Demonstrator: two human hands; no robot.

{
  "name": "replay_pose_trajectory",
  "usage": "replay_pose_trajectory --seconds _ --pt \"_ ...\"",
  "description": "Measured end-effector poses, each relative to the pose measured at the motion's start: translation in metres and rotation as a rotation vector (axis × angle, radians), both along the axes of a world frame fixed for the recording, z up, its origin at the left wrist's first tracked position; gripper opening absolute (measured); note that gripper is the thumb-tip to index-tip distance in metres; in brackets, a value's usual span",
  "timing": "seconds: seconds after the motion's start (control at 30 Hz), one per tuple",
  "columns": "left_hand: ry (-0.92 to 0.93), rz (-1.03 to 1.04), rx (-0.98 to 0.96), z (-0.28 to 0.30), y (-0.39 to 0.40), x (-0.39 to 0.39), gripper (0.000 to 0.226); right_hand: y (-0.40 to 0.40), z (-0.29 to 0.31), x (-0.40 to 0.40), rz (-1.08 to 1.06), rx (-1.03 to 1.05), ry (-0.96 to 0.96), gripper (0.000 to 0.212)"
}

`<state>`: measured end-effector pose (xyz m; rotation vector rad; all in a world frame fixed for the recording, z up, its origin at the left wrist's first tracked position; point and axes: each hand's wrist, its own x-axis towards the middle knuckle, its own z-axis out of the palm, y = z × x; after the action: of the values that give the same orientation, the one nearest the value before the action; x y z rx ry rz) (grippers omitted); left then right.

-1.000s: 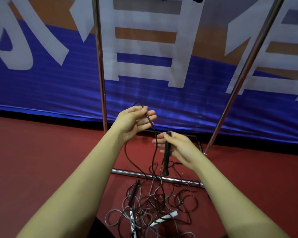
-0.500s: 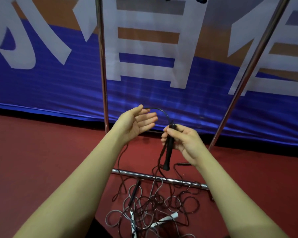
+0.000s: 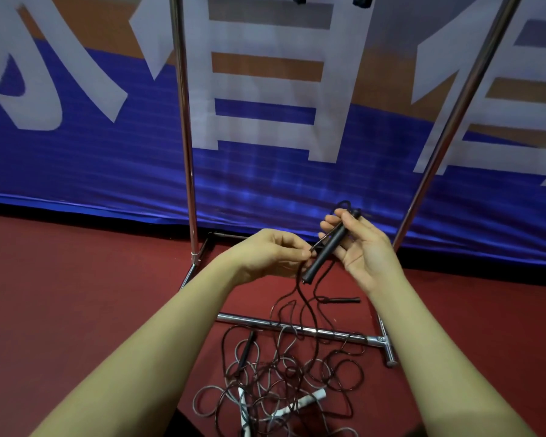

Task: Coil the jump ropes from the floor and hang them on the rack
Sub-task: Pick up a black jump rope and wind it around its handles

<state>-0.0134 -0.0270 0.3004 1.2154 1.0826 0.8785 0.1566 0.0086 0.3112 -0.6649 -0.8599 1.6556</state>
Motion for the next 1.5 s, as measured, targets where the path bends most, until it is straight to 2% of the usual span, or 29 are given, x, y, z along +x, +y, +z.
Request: replay_pose_trajectory --seconds 0.1,0.17,0.37,0.53,0.6,0.77,0.87,0.97,1.07,1.1,1.2,1.3,1.5 --pt "0.0 0.064 0.036 0.003 0.0 -0.003 0.011 0.003 -0.002 0.002 0.037 0.009 -0.072 0.014" --pt "-0.063 0.117 0.048 0.007 0.001 -0.006 0.01 0.003 -0.005 0.003 0.071 0.003 -0.136 0.015" --pt "-0.436 0.271 0.06 0.022 0.004 -0.012 0.015 0.0 -0.016 -0.009 0.192 0.067 -0.318 0.024" --pt "-0.722 0.49 0.124 0.035 0.01 -0.013 0.017 -0.006 -0.024 -0.013 0.418 0.12 -0.519 0.02" --pt "-0.771 0.561 0.143 0.035 0.011 -0.017 0.016 -0.008 -0.025 -0.012 0.493 0.134 -0.587 0.017" --pt "-0.678 0.594 0.071 0.025 0.013 -0.021 0.014 -0.012 -0.024 -0.013 0.445 0.166 -0.595 0.013" --pt "-0.598 0.508 -0.02 0.021 0.013 -0.026 0.031 -0.012 -0.016 -0.013 0.378 0.153 -0.456 0.012" --pt "-0.372 0.374 -0.093 0.016 0.01 -0.025 0.039 -0.012 -0.009 -0.012 0.3 0.09 -0.232 0.011" --pt "-0.015 0.153 -0.135 0.007 0.001 -0.018 0.034 -0.011 -0.002 -0.009 0.233 0.069 -0.081 0.012" --pt "0.052 0.081 -0.134 0.005 -0.002 -0.015 0.032 -0.01 -0.001 -0.008 0.213 0.073 -0.05 0.012" --pt "0.056 -0.054 -0.116 0.0 -0.006 -0.01 0.027 -0.008 0.003 -0.003 0.151 0.088 0.008 0.013" --pt "0.062 -0.095 -0.033 0.003 -0.006 -0.008 0.015 -0.005 0.003 0.001 0.117 0.092 0.017 0.012" --pt "0.091 0.012 0.049 0.007 -0.005 -0.008 0.011 0.0 -0.003 0.003 0.105 0.069 -0.072 0.014"
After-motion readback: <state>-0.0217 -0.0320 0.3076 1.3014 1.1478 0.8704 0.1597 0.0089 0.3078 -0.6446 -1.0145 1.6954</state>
